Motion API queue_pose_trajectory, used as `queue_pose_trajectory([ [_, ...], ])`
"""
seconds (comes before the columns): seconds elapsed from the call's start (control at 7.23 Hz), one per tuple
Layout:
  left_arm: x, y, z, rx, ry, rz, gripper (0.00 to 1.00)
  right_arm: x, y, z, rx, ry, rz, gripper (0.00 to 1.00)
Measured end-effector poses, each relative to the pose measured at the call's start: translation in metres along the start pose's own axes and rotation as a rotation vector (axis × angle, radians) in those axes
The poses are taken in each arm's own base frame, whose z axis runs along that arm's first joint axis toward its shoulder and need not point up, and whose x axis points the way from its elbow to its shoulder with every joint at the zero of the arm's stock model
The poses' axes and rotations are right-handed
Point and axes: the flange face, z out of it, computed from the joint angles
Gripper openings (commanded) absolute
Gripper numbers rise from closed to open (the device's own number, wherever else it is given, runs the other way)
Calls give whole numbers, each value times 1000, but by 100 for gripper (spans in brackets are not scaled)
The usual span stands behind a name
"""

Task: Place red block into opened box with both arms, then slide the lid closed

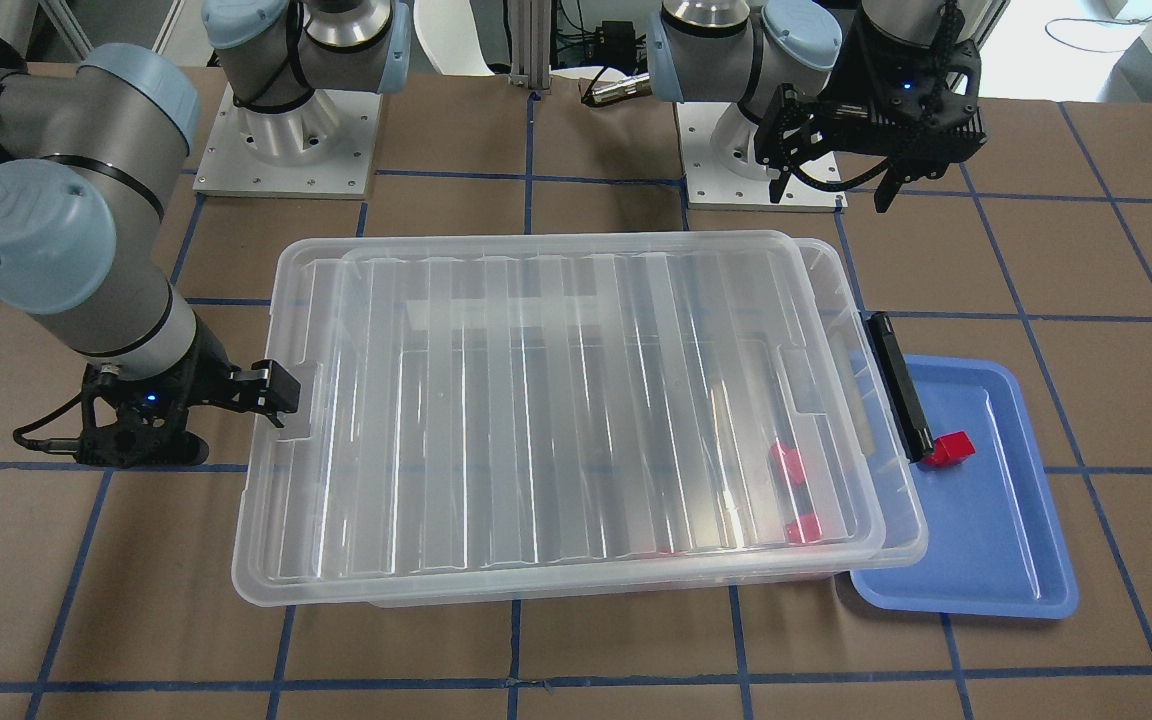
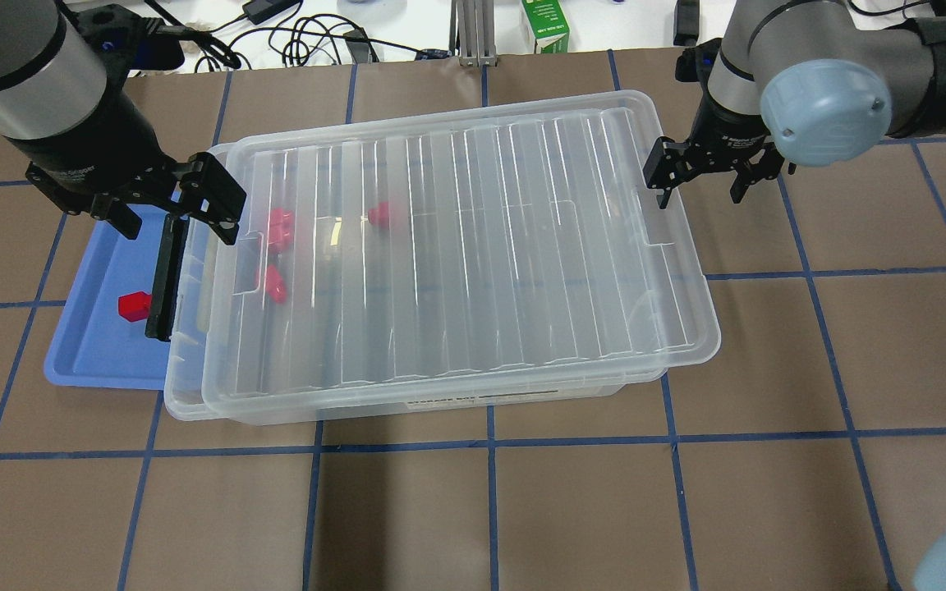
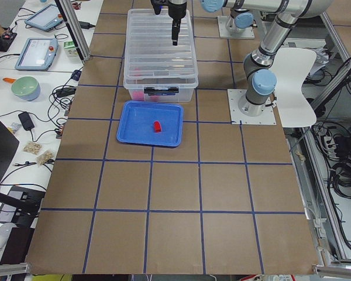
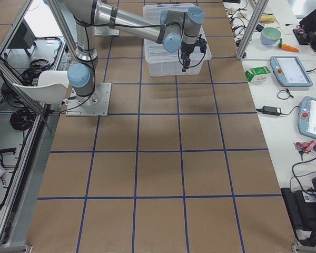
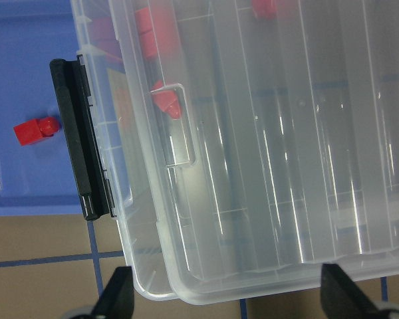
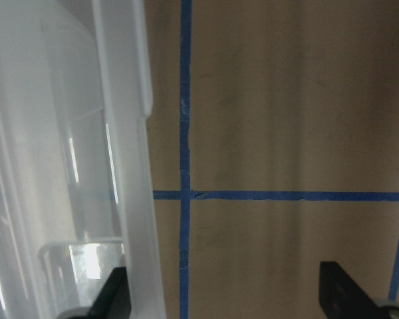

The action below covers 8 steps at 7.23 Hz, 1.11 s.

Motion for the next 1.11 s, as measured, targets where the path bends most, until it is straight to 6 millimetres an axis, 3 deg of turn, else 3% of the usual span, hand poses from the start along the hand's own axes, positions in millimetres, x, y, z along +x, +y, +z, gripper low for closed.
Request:
queue_pose_trajectory([
  [0.28, 0, 0, 0, 0, 0, 0, 100, 30, -3, -1, -2, 7, 47, 100],
  [0.69, 0, 0, 0, 0, 0, 0, 100, 55, -5, -5, 2, 41, 74, 100],
  [1.11, 0, 0, 0, 0, 0, 0, 100, 94, -4, -9, 3, 44, 75, 100],
])
